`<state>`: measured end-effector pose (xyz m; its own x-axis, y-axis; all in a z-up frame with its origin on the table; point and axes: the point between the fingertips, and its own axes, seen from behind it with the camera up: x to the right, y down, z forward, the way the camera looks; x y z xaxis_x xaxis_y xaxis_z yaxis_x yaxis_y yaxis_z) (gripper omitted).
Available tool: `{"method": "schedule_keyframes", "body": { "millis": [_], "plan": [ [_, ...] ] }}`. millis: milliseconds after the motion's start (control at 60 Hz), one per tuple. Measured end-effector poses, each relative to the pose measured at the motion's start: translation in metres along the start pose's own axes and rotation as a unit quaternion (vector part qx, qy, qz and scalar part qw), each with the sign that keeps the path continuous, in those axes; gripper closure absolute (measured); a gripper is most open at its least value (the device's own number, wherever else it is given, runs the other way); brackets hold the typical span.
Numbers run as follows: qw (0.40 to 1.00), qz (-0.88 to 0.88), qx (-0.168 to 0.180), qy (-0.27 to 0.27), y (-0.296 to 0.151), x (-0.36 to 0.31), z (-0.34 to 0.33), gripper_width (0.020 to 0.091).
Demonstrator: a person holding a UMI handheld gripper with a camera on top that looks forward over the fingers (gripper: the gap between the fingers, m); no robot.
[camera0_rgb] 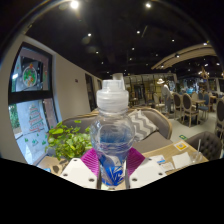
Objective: Pour water
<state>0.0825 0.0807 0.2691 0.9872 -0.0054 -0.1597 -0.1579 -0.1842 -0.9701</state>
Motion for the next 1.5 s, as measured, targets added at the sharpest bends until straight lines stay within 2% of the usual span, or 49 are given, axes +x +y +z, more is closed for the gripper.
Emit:
{"method": "schedule_keyframes", "body": {
  "millis": [217,417,533,567,633,767,850,883,933,983,1050,1500],
  "plan": [
    [0.992,-0.096,-0.056,0.057,0.088,0.087,-0.013,0.0791],
    [0.989,-0.089,-0.091,0.074,0.150,0.119,-0.012,0.0784],
    [0.988,-0.072,-0.106,0.084,0.180,0.127,-0.012,0.0774],
    [0.990,-0.069,-0.089,0.090,0.178,0.131,-0.014,0.0772],
    [0.990,-0.062,-0.088,0.095,0.177,0.133,-0.015,0.0767],
    [0.989,-0.043,-0.087,0.108,0.177,0.137,-0.014,0.0635],
    [0.987,-0.035,-0.108,0.116,0.183,0.139,-0.016,0.0548],
    [0.984,-0.031,-0.125,0.122,0.187,0.140,-0.020,0.0450],
    [0.981,-0.025,-0.146,0.122,0.192,0.138,-0.026,0.0234],
    [0.979,-0.022,-0.160,0.123,0.194,0.138,-0.037,0.0273],
    [0.976,-0.026,-0.172,0.130,0.189,0.135,-0.057,0.0237],
    [0.966,-0.053,-0.220,0.123,0.118,0.029,-0.253,0.0250]
  ]
}}
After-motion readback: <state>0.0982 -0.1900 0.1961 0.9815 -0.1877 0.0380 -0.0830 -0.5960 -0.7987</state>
